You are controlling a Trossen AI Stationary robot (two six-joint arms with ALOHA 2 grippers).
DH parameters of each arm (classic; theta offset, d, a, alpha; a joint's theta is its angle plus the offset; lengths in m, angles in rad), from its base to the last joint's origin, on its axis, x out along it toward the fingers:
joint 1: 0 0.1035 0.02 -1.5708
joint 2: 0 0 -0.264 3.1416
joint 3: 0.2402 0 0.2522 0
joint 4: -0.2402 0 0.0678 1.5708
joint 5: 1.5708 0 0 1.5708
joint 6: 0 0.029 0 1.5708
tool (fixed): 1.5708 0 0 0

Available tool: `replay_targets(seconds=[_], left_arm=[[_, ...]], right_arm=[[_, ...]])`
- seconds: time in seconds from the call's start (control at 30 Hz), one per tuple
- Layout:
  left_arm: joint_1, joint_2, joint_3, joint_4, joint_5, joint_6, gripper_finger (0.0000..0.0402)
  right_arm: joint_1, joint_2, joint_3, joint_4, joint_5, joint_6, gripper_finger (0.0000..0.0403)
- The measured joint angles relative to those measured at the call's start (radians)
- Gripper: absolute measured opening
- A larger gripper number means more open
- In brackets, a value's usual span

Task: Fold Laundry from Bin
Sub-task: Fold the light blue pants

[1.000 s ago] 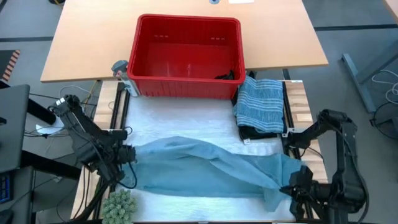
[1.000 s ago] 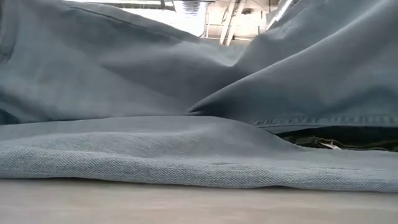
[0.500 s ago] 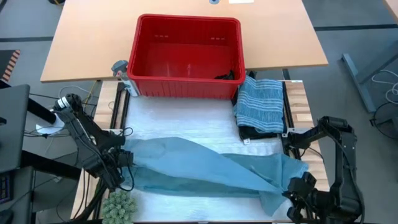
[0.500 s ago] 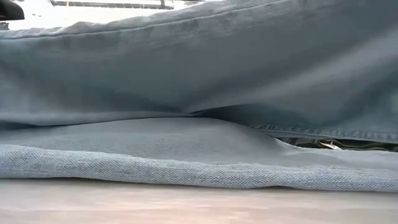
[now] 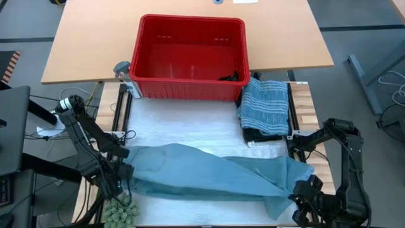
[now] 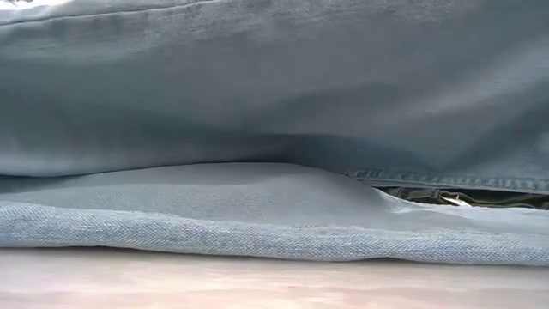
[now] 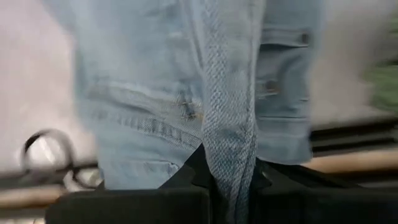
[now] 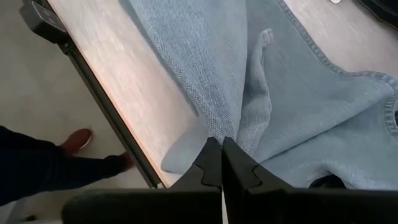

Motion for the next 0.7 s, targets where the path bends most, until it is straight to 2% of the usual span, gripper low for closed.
replay_targets(seconds=[0.17, 0.27, 0.57, 0.7], left_arm=[[-0.001, 0.000, 0.000, 0.060, 0.016, 0.097, 0.0016], [0.004, 0.000, 0.000, 0.057, 0.031, 0.132, 0.0037], [0.051, 0.000, 0.000, 0.171, 0.153, 0.155, 0.0160], [0.076, -0.008, 0.000, 0.150, 0.155, 0.063, 0.0206]], right_arm=[[0.000, 0.000, 0.000, -0.001, 0.000, 0.000, 0.0018], [0.000, 0.000, 0.000, -0.002, 0.000, -0.001, 0.0018], [0.000, 0.000, 0.000, -0.007, 0.000, -0.002, 0.0018], [0.000, 0.000, 0.000, -0.007, 0.000, -0.002, 0.0018]])
